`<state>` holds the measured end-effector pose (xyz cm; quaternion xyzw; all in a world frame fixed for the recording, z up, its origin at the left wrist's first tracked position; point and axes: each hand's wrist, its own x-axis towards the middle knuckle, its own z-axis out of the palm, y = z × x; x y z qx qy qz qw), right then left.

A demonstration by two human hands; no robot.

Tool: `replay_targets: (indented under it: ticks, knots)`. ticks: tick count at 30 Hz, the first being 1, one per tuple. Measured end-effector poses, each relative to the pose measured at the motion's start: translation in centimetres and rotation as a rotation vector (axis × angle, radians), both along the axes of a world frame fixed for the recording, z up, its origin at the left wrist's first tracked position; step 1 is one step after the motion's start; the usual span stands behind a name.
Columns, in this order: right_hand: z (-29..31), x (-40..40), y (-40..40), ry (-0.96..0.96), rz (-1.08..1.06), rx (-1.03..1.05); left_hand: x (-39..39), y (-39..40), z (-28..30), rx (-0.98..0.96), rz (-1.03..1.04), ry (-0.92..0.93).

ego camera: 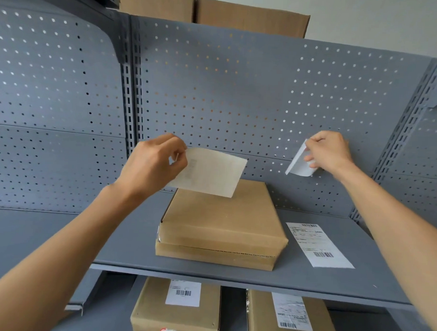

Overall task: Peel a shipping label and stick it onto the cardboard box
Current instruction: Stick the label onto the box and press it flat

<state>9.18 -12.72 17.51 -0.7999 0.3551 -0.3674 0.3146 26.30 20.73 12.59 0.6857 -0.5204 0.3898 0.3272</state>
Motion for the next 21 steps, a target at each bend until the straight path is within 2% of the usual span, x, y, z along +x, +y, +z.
replay_targets:
  ticks: [5,12,21]
  knots:
    - [1.0,2.2,4.1,-0.021,0.188,0.004,1.3,2.3,2.0,-0.072,0.082,0.025]
    - [0.4,8.1,11.1,0.049,0.502,-0.011,3.6,8.9,4.2,-0.128,0.281,-0.009]
    - [-1.8,16.6,20.1,0.077,0.703,0.01,5.7,17.4,4.4,-0.172,0.501,0.03]
